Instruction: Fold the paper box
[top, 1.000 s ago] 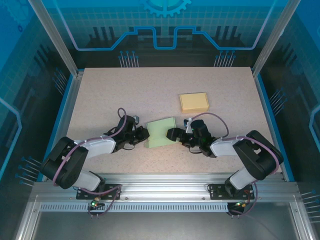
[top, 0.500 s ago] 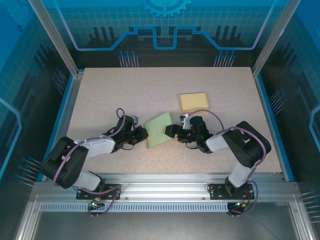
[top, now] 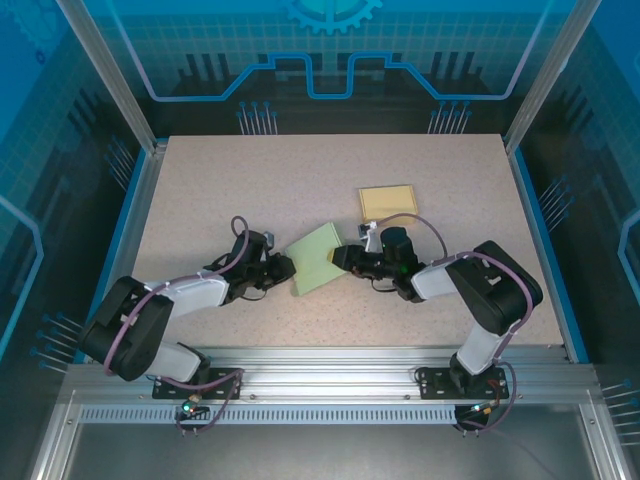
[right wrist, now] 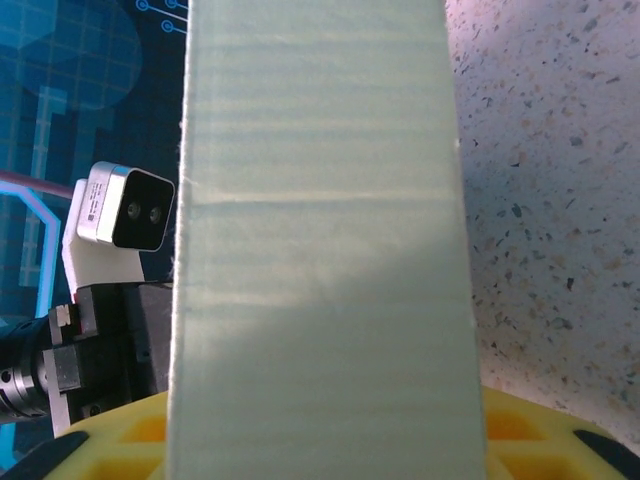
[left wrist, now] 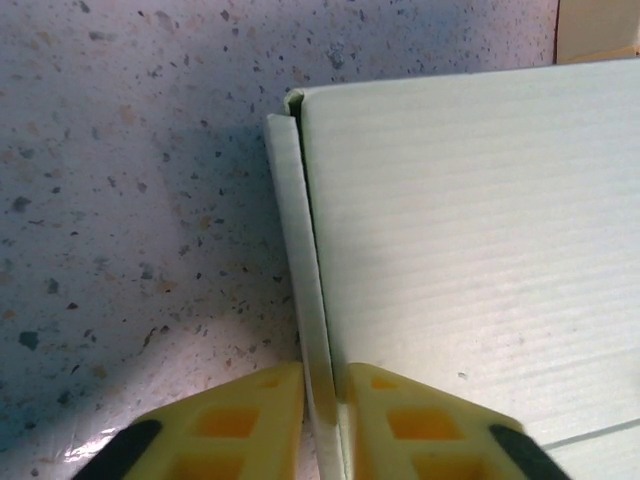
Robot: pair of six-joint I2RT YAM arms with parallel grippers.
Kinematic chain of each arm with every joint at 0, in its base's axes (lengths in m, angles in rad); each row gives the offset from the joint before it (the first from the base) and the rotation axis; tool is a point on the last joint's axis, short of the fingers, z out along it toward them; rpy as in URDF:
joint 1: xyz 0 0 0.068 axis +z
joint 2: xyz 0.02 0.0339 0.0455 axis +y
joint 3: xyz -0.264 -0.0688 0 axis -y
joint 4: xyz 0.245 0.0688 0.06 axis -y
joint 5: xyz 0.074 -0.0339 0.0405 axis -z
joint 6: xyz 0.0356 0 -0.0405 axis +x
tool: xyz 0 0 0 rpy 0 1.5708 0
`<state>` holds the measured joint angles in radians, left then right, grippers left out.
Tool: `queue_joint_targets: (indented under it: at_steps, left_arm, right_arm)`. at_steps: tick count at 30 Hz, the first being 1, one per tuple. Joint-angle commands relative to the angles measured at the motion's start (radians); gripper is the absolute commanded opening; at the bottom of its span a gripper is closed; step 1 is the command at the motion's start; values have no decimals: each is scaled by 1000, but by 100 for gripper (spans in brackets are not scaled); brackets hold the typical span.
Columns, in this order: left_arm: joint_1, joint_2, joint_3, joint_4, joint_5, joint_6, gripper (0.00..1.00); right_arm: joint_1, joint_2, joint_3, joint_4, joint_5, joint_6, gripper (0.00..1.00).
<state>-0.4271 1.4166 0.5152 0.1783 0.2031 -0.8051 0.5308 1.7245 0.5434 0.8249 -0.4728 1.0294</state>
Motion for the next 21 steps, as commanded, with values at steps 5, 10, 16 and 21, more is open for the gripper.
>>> queue_joint_targets:
  at_steps: [5,10,16,21]
  left_arm:
    - [-18,-192,-5,35,-31,164,43]
    - [-153,-399,-71,126,-142,579,61]
    - [-274,-591,-219,314,-111,967,74]
    - [-395,-549,-214,282,-197,1265,76]
  right_arm:
    - [0,-59,-18,-89,26,107,35]
    - [9,-182,-1,-334,85,113,35]
    - [5,-334,2,-531,151,130,35]
    - [1,-421,8,-636,188,136,30]
